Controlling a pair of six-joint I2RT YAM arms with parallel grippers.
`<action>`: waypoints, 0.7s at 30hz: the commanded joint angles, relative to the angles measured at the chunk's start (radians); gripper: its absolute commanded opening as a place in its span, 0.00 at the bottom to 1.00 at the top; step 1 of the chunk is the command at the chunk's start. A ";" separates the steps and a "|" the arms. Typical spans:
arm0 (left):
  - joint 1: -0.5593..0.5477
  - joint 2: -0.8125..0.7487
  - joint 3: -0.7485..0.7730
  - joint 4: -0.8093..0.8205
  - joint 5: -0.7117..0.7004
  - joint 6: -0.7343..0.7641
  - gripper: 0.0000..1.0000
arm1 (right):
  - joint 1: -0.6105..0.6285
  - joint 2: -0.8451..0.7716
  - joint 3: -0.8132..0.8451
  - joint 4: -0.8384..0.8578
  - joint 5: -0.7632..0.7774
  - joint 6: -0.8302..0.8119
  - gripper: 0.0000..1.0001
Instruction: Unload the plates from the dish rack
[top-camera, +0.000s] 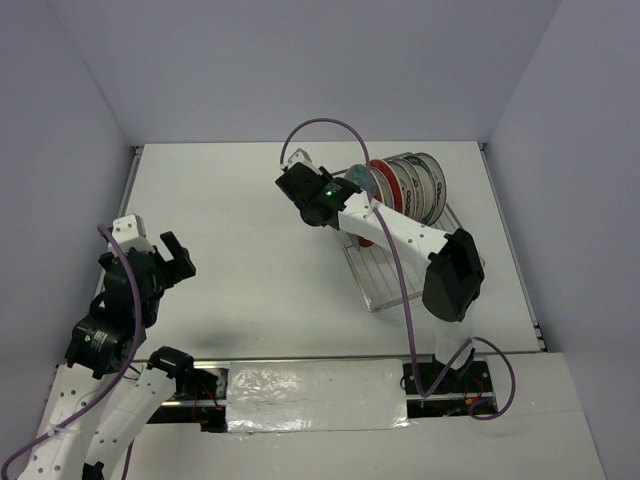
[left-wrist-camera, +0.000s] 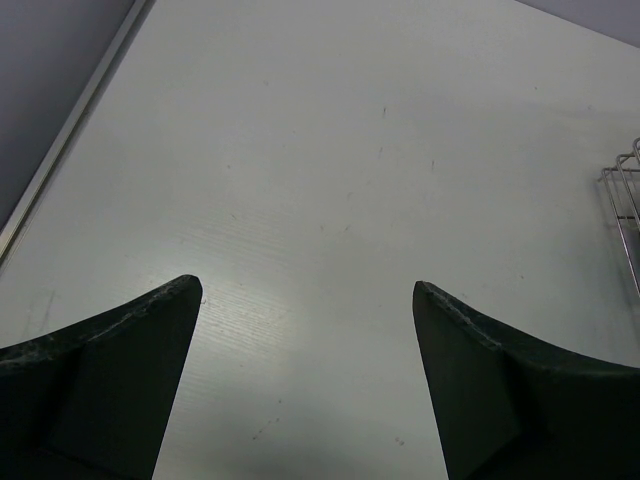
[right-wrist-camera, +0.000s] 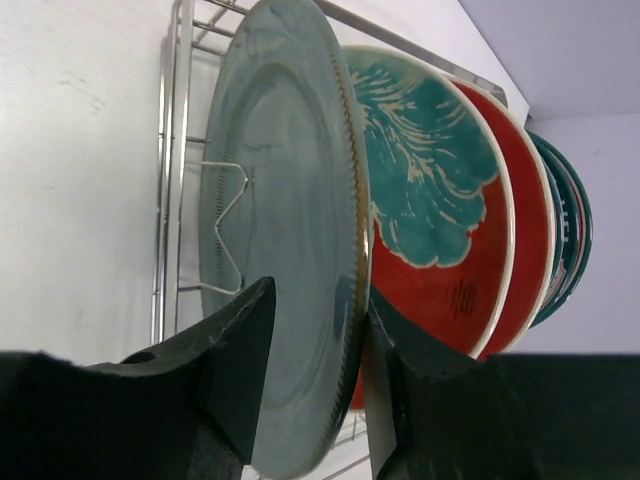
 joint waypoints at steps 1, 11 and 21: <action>-0.007 0.004 -0.001 0.053 0.010 0.021 1.00 | -0.008 0.006 0.005 0.053 0.046 -0.001 0.40; -0.009 0.016 -0.001 0.053 0.013 0.022 1.00 | -0.002 -0.005 0.094 -0.019 0.120 0.054 0.02; -0.009 0.024 -0.001 0.050 0.015 0.021 1.00 | 0.008 -0.054 0.261 -0.152 0.118 0.073 0.00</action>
